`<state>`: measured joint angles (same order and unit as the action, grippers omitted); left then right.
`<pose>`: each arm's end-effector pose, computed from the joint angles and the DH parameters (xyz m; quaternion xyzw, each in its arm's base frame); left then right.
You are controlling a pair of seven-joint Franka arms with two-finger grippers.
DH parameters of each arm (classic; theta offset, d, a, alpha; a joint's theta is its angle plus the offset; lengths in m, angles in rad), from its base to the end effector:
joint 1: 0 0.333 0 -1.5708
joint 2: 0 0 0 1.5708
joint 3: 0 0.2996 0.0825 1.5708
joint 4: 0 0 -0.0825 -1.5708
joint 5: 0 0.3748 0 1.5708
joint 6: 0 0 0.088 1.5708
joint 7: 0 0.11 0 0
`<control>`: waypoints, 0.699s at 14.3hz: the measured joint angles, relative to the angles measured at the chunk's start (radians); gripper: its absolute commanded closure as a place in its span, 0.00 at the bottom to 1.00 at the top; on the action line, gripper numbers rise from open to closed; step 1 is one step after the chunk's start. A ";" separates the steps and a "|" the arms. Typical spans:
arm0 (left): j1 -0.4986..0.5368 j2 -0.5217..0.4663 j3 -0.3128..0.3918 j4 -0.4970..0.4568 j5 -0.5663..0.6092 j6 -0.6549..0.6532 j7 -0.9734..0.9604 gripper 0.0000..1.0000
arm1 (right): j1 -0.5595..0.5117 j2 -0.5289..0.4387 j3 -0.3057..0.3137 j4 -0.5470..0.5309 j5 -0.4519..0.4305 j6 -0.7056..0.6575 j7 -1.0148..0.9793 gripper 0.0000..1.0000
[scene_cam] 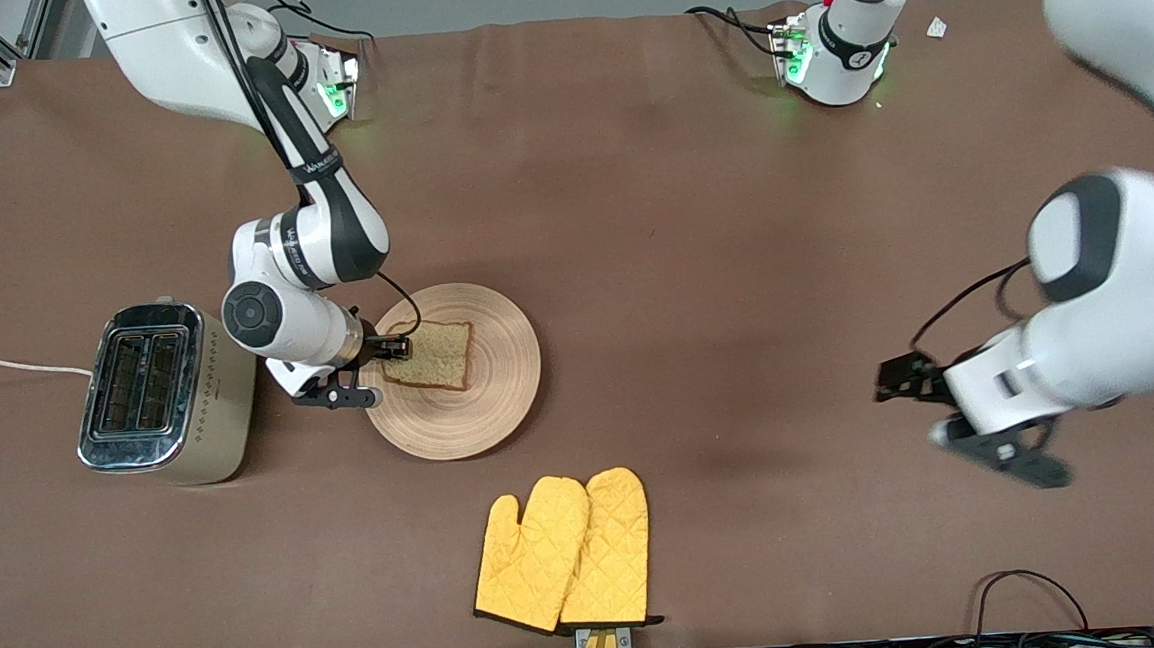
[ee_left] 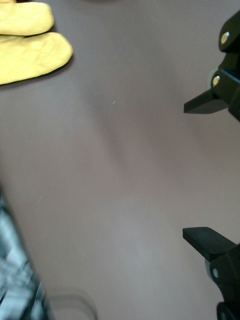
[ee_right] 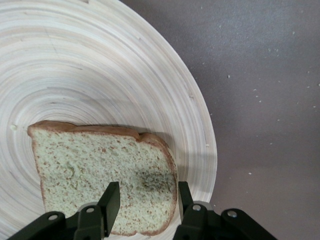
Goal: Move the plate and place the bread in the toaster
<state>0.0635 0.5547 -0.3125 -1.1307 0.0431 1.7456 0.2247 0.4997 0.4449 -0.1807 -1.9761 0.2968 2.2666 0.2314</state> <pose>0.6923 -0.1129 0.4916 0.9746 -0.2120 0.0418 0.0594 0.5518 0.1925 0.2227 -0.9938 0.0537 0.0854 0.0458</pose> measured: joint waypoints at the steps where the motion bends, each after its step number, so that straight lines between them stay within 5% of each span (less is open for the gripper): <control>1: 0.002 -0.053 0.009 0.000 0.003 -0.037 -0.012 0.00 | 0.000 0.000 -0.002 -0.007 0.000 0.000 0.000 0.47; 6: 0.039 -0.250 0.019 -0.040 0.005 -0.223 -0.191 0.00 | 0.000 0.003 -0.011 -0.033 -0.002 0.001 0.000 0.51; 10: 0.056 -0.436 0.019 -0.262 -0.055 -0.133 -0.219 0.00 | 0.009 0.006 -0.010 -0.034 -0.002 0.006 0.001 0.73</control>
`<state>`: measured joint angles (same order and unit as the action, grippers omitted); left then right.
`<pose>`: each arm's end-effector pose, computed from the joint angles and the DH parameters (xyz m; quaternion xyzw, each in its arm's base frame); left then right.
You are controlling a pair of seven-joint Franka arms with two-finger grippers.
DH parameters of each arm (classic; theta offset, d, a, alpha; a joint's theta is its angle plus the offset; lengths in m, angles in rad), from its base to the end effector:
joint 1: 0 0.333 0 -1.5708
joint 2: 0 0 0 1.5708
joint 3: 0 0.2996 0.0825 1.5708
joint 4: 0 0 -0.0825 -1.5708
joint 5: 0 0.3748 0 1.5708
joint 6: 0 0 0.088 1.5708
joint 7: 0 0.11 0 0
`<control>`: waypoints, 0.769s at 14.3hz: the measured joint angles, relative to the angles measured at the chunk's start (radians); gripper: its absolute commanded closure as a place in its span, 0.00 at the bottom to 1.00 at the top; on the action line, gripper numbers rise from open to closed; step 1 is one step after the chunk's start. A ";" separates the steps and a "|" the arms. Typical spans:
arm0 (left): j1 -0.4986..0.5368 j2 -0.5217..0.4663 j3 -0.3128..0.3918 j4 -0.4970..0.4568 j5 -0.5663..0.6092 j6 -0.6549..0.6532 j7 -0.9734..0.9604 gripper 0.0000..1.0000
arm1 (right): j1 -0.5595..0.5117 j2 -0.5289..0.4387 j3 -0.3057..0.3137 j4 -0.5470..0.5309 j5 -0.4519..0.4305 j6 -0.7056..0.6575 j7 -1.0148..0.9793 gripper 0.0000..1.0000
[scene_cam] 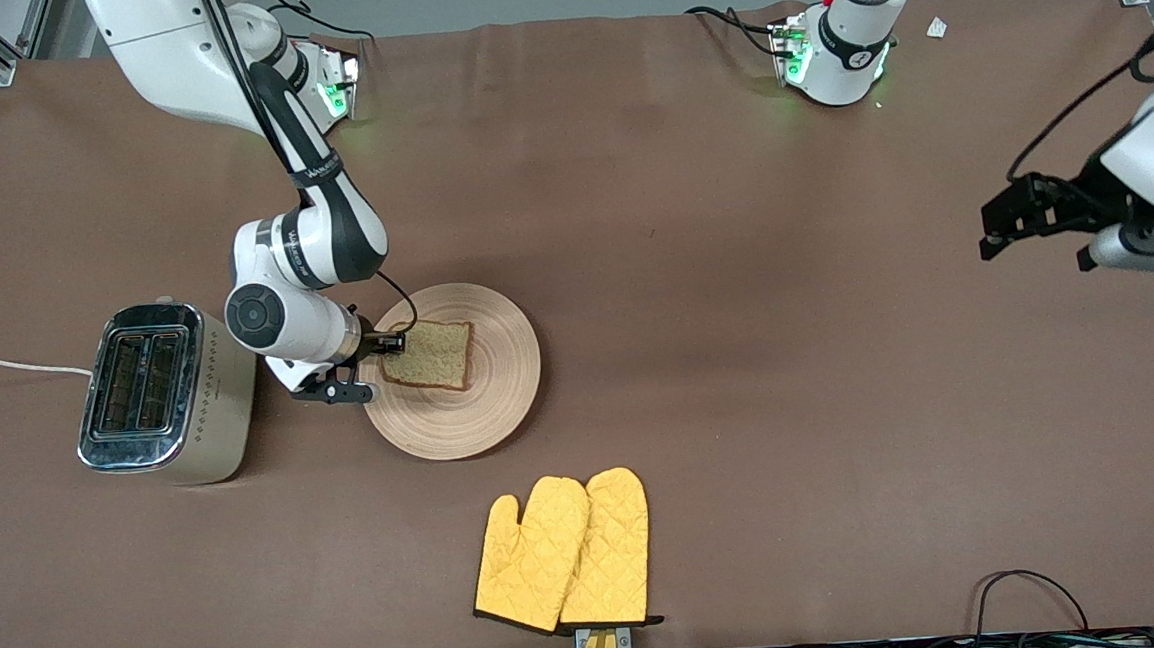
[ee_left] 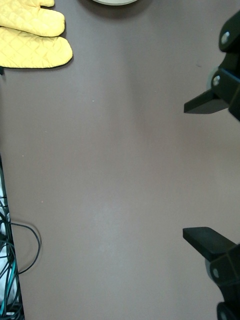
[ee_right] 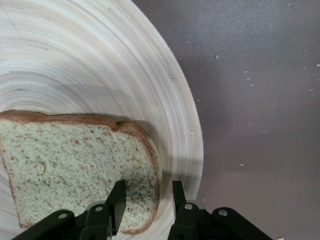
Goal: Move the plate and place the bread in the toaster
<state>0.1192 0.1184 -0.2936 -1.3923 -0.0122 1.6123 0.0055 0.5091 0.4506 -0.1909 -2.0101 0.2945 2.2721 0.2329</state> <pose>0.5766 -0.0915 0.6279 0.9944 -0.0879 0.0512 0.0275 0.5411 0.1869 0.2075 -0.9928 0.0565 0.0993 0.0358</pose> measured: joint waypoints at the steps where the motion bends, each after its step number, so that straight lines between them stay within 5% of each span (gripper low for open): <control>1: 0.008 -0.055 0.000 -0.078 -0.007 0.036 0.000 0.00 | 0.005 0.004 0.000 -0.001 0.000 0.012 0.001 0.74; 4: 0.019 -0.163 0.002 -0.208 -0.012 0.065 -0.002 0.00 | 0.012 0.015 -0.001 -0.002 -0.001 0.033 0.005 0.97; 8: 0.015 -0.194 0.013 -0.239 -0.012 0.065 -0.022 0.00 | 0.012 0.014 -0.006 0.013 -0.010 0.007 0.005 1.00; 11: -0.064 -0.195 0.098 -0.242 -0.012 0.062 -0.024 0.00 | 0.012 0.007 -0.046 0.178 -0.132 -0.228 0.012 1.00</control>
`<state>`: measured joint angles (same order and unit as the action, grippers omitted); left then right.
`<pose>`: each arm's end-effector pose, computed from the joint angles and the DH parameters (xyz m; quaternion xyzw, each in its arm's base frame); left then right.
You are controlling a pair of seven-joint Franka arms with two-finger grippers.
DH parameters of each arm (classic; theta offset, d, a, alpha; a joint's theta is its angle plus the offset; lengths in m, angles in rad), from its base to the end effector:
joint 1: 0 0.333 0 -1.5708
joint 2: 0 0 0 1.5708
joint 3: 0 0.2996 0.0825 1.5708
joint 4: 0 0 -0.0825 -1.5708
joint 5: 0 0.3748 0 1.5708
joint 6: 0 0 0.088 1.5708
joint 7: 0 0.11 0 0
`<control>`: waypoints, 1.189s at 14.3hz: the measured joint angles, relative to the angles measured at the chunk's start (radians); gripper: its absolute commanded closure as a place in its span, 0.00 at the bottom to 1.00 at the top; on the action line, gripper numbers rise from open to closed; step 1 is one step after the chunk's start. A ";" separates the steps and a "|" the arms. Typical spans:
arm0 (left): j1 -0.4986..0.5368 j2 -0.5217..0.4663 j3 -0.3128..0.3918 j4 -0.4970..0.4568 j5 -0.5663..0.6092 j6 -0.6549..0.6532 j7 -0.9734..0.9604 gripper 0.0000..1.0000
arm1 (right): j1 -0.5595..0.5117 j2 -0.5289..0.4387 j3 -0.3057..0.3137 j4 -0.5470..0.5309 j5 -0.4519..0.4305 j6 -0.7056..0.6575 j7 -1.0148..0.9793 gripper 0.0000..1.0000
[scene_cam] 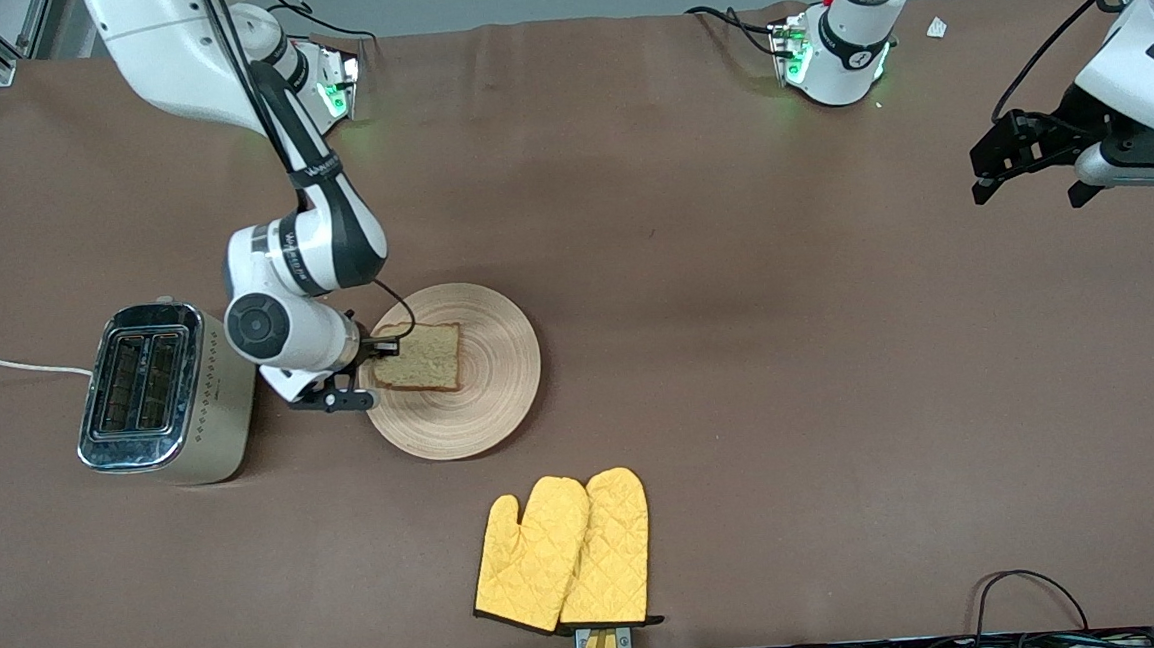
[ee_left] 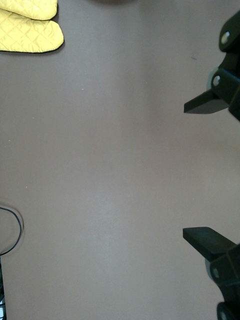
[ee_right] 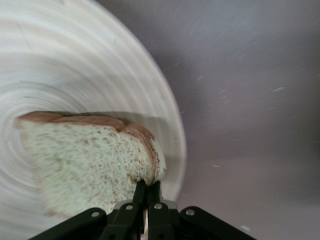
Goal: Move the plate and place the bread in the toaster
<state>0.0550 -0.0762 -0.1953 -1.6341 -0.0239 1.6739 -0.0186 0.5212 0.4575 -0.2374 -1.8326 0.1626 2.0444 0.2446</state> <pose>0.5276 -0.0810 0.6255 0.9965 -0.0603 0.0567 0.0091 0.5739 0.1840 0.2591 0.9931 -0.0201 -0.1141 0.0158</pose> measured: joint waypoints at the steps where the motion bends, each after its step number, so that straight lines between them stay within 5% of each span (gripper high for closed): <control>1: -0.036 0.000 0.038 -0.001 0.000 0.000 0.000 0.00 | 0.001 -0.006 -0.005 0.072 -0.058 -0.084 0.007 1.00; 5: -0.066 0.000 0.068 -0.003 0.000 0.000 0.000 0.00 | 0.039 -0.019 -0.003 0.299 -0.419 -0.408 0.036 1.00; 10: -0.067 0.001 0.068 -0.003 0.000 0.000 0.000 0.00 | 0.051 -0.028 -0.006 0.355 -0.839 -0.633 0.041 0.99; 17: -0.065 0.002 0.071 -0.003 0.000 0.000 0.000 0.00 | 0.031 -0.005 -0.019 0.251 -1.037 -0.650 0.329 1.00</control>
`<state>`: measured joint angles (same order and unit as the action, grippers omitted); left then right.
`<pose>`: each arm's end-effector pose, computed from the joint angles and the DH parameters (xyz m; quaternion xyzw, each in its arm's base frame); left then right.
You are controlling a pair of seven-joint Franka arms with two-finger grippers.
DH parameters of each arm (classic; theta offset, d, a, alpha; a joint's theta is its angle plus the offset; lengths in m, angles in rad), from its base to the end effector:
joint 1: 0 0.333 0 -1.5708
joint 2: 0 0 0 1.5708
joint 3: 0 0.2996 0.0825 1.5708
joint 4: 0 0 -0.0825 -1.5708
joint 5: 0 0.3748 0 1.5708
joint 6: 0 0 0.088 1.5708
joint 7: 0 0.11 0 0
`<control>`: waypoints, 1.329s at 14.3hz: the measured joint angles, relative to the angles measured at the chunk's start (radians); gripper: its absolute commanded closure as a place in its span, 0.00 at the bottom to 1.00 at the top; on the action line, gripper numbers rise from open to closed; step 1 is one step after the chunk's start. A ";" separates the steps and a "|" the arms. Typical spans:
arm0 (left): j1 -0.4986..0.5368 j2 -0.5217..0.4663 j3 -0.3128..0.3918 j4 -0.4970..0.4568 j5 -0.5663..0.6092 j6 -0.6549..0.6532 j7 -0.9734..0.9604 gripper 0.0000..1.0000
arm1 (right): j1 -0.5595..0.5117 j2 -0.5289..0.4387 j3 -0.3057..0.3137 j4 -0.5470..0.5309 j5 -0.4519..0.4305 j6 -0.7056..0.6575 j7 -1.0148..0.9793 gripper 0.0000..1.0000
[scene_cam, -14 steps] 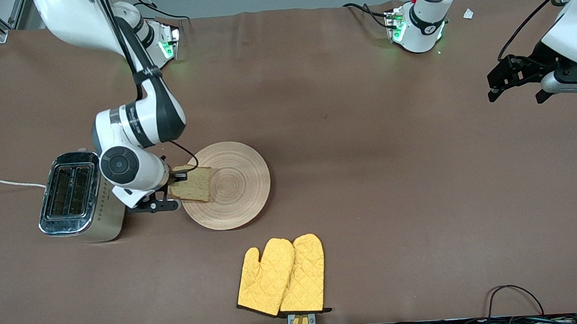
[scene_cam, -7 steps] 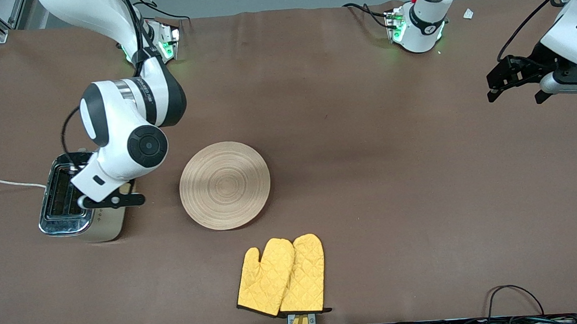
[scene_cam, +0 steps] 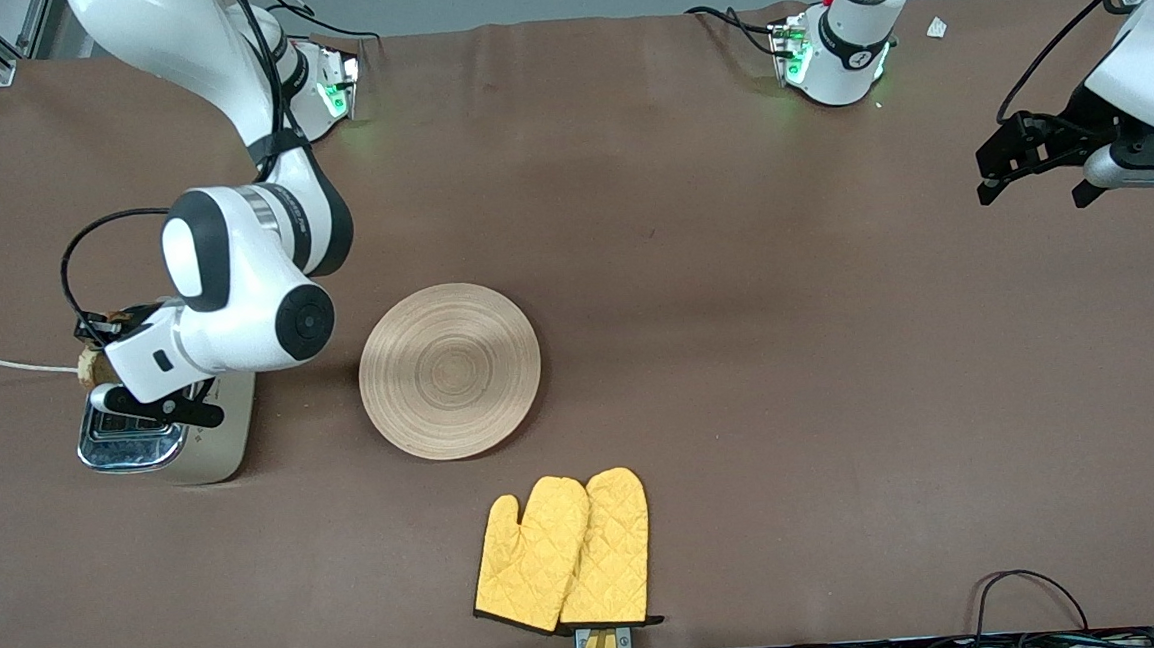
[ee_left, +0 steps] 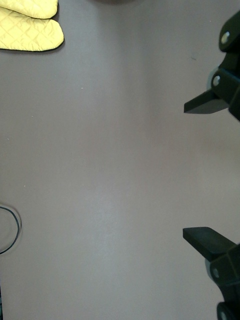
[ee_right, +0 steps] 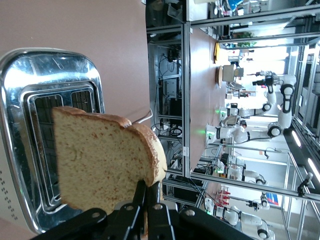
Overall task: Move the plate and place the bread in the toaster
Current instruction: 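Lower the bread into the toaster slot with the right gripper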
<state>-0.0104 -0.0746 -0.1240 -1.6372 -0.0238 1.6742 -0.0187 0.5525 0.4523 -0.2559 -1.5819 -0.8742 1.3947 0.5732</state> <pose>0.5285 -0.0764 0.6237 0.9968 -0.0572 0.0548 0.0115 0.5989 0.1054 0.3895 0.8360 -0.0631 -0.0525 0.5425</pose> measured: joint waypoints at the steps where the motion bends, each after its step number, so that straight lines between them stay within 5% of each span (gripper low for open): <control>1: 0.000 0.000 0.000 0.000 0.000 0.000 0.000 0.00 | -0.002 0.005 0.000 -0.017 -0.008 0.007 0.024 1.00; 12: 0.005 0.006 0.009 0.000 0.000 0.000 0.000 0.00 | -0.036 0.006 -0.003 -0.103 -0.027 0.099 0.062 0.96; 13: 0.006 0.006 0.009 0.000 0.000 0.000 0.000 0.00 | -0.035 0.006 -0.003 -0.118 -0.027 0.114 0.068 0.91; 14: 0.007 0.006 0.009 0.000 0.000 0.000 0.000 0.00 | -0.036 0.007 -0.003 -0.129 -0.027 0.125 0.072 0.70; 15: 0.007 0.006 0.009 0.000 0.000 0.000 0.000 0.00 | -0.036 0.007 -0.003 -0.135 -0.027 0.131 0.076 0.19; 16: 0.007 0.006 0.009 0.000 0.000 0.000 0.000 0.00 | -0.036 0.007 -0.003 -0.134 -0.027 0.142 0.080 0.00; 19: 0.008 0.006 0.009 0.000 0.000 0.000 0.000 0.00 | -0.060 0.003 -0.003 -0.076 0.001 0.178 0.072 0.00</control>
<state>-0.0029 -0.0686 -0.1150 -1.6372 -0.0238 1.6742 -0.0187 0.4924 0.4555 -0.2592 -1.6575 -0.8732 1.5727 0.6448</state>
